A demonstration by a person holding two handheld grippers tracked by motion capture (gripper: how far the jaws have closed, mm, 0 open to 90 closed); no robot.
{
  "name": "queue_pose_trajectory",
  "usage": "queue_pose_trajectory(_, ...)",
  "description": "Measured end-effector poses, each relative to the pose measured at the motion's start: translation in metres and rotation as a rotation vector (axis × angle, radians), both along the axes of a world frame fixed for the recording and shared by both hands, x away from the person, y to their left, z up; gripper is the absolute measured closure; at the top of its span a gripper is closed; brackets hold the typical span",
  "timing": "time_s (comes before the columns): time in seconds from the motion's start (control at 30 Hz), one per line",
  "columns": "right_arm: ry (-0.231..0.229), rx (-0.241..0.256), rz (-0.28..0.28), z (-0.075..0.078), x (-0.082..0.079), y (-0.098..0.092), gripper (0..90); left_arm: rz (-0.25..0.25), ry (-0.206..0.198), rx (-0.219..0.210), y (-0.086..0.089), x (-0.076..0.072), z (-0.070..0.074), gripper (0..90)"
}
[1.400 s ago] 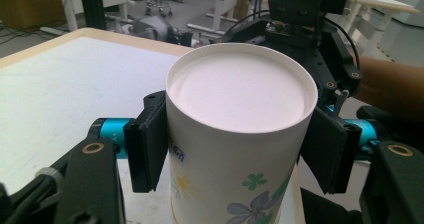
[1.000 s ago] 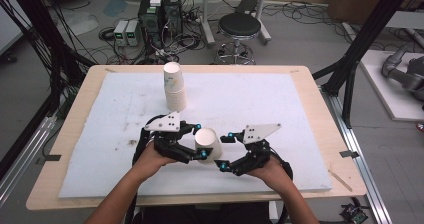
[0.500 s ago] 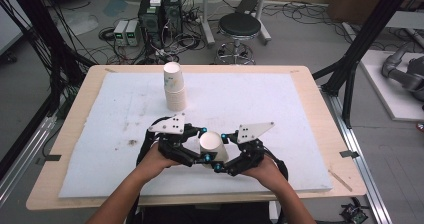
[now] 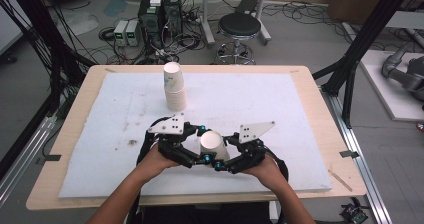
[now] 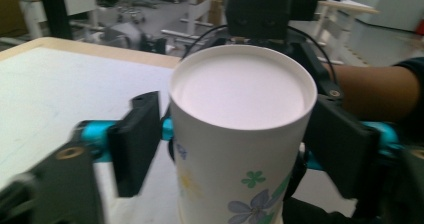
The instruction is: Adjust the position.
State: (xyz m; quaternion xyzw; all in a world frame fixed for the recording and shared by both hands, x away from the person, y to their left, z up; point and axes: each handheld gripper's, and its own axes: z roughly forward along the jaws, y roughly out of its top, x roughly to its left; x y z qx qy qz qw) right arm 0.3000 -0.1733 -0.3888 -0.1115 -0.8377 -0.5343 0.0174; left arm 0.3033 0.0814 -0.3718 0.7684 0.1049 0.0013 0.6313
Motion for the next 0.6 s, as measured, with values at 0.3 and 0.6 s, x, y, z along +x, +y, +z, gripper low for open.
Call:
queue_pose_trajectory(0.3, -0.041, -0.089, 0.012, 0.003, 0.001, -0.001, 36.1, -0.003, -0.003, 0.064, 0.006, 0.0, 0.008, 16.9)
queue_pose_trajectory(0.6, -0.063, -0.231, 0.042, 0.013, 0.006, 0.003, 35.9, -0.019, -0.014, 0.168, 0.006, 0.003, 0.017, 16.9)
